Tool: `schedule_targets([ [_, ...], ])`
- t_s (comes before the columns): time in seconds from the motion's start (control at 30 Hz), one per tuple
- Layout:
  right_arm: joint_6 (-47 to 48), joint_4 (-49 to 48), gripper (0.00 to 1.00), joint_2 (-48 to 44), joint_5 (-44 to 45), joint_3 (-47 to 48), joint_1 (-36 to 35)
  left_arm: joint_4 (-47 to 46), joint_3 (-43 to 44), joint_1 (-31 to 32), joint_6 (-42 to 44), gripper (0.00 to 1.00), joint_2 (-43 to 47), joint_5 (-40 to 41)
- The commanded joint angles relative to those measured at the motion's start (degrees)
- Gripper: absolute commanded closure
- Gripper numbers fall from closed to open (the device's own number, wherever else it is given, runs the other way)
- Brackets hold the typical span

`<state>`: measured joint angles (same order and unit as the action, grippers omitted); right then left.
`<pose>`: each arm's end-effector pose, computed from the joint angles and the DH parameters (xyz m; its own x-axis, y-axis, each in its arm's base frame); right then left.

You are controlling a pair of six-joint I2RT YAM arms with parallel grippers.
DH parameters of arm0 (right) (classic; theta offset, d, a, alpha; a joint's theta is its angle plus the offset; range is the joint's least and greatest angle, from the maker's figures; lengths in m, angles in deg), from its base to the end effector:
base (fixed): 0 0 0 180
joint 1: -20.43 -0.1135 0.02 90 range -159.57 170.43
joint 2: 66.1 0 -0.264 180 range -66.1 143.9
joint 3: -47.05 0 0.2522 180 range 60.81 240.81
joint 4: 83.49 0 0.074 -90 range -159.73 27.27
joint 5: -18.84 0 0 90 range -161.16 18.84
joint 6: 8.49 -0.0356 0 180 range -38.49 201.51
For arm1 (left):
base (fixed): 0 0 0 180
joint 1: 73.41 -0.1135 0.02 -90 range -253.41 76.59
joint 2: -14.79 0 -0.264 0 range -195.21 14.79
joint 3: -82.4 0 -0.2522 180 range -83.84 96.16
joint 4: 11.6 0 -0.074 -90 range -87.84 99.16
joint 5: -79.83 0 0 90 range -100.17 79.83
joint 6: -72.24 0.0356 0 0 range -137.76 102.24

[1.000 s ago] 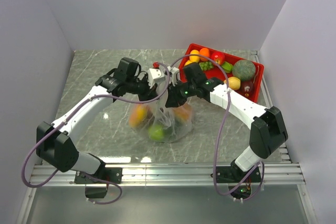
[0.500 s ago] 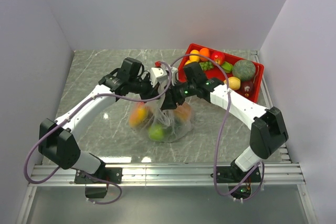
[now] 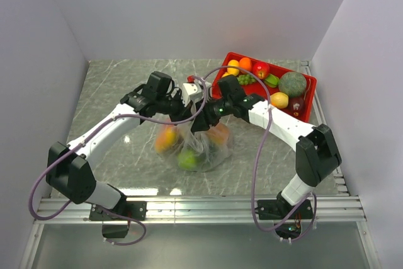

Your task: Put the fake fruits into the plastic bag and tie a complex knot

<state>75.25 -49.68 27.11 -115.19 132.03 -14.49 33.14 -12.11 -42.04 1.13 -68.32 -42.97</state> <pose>0.2797 0.2254 0.2743 -0.6368 -0.3490 -0.6875 -0.7700 0.3341 0.5436 0.2607 -0.1815 0.3160 -0.2920 0.4968 -0.8173 0.9236 0.3683 -0.1061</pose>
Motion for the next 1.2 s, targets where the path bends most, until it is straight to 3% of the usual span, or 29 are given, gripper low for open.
schedule_targets([
  [0.0, 1.6, -2.48, 0.47, -4.52, -2.11, -0.2, 0.81, -3.12, -1.5, 0.53, 0.44, 0.99, 2.51, 0.98],
  [0.47, -2.96, -4.84, 0.49, -1.28, -3.43, 2.34, 1.96, -3.21, -0.18, 0.53, 0.27, 0.99, 2.52, -1.91],
  [0.57, -2.53, -4.76, 0.6, -0.49, -3.34, 2.6, 1.96, -3.12, 0.69, 0.44, -0.17, 0.99, 1.99, -2.19],
  [0.73, 0.28, -3.27, 0.97, -0.66, -2.11, 2.34, 1.96, -2.42, 0.79, 0.44, 0.0, 0.99, 2.34, -1.75],
  [0.77, 0.72, -3.09, 1.0, -0.75, -1.68, 2.17, 2.13, -2.33, 0.79, 0.53, 0.0, 0.98, 2.51, -1.74],
  [0.93, 0.99, -4.14, 1.0, -1.8, -1.33, 0.59, 2.04, -1.45, 1.14, -0.17, -1.75, 0.71, 5.06, 1.24],
  [0.97, 1.08, -4.49, 1.0, -2.24, -1.06, 0.15, 1.96, -0.93, 2.01, -1.04, -2.45, 0.62, 6.02, 0.63],
  [1.0, 1.42, -4.5, 1.0, -2.33, -1.06, -0.03, 2.04, -1.01, 2.45, -3.66, -3.24, 0.39, 8.21, -0.5],
  [1.07, 2.13, -4.5, 1.0, -2.59, -0.79, -0.12, 2.04, -2.32, 3.68, -8.23, -6.93, 0.19, 10.5, -3.41],
  [1.13, 2.74, -4.5, 1.0, -2.86, -0.79, -0.12, 2.05, -3.55, 4.47, -11.23, -10.96, 0.09, 13.58, -4.64],
  [1.17, 3.27, -4.67, 1.0, -3.12, -0.79, -0.29, 2.05, -4.78, 4.65, -12.29, -13.51, 0.07, 14.46, -1.16],
])
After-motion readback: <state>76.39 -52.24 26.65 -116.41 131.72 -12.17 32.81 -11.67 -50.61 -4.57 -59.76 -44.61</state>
